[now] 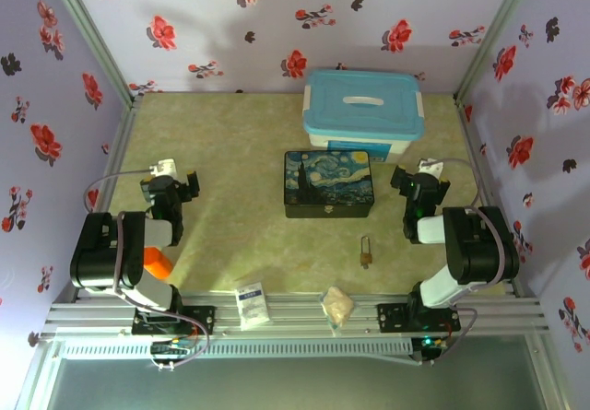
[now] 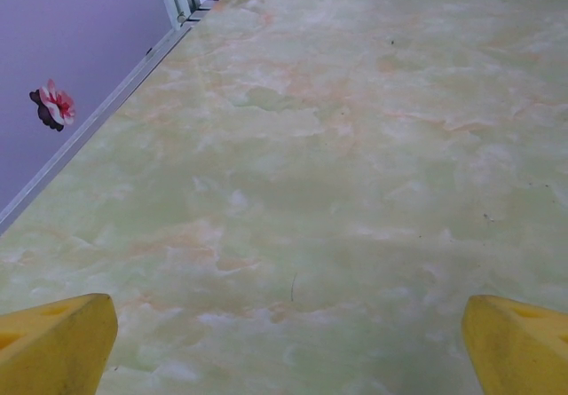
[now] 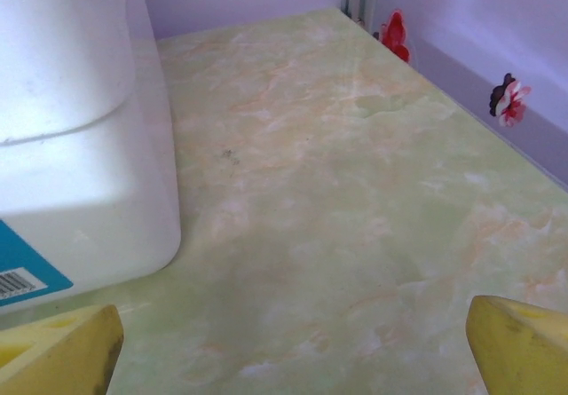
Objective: Unlock the padlock with the key
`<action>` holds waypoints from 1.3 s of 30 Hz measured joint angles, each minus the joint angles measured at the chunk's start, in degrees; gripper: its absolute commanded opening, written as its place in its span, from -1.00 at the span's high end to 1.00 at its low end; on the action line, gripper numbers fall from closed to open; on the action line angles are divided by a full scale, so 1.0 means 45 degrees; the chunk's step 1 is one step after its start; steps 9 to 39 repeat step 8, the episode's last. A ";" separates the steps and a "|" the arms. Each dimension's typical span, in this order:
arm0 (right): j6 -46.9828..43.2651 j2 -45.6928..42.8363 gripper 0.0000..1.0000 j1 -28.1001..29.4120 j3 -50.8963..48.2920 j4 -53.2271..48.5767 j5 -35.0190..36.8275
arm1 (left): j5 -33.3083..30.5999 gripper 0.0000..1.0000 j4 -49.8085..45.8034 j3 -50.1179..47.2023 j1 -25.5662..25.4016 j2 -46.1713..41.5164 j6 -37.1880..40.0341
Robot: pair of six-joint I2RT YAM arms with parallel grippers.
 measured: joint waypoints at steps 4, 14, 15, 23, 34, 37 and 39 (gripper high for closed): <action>-0.0170 0.0000 -0.99 -0.0049 0.0102 -0.0267 -0.0699 | 0.0000 -0.99 0.0005 0.0000 -0.0010 0.0000 0.0000; -0.0175 0.0005 -0.99 -0.0204 0.0219 -0.0345 -0.1171 | 0.0000 -0.99 0.0005 0.0000 -0.0010 0.0005 0.0000; -0.0175 0.0005 -0.99 -0.0204 0.0219 -0.0345 -0.1171 | 0.0000 -0.99 0.0005 0.0000 -0.0010 0.0005 0.0000; -0.0175 0.0005 -0.99 -0.0204 0.0219 -0.0345 -0.1171 | 0.0000 -0.99 0.0005 0.0000 -0.0010 0.0005 0.0000; -0.0175 0.0005 -0.99 -0.0204 0.0219 -0.0345 -0.1171 | 0.0000 -0.99 0.0005 0.0000 -0.0010 0.0005 0.0000; -0.0175 0.0005 -0.99 -0.0204 0.0219 -0.0345 -0.1171 | 0.0000 -0.99 0.0005 0.0000 -0.0010 0.0005 0.0000; -0.0175 0.0005 -0.99 -0.0204 0.0219 -0.0345 -0.1171 | 0.0000 -0.99 0.0005 0.0000 -0.0010 0.0005 0.0000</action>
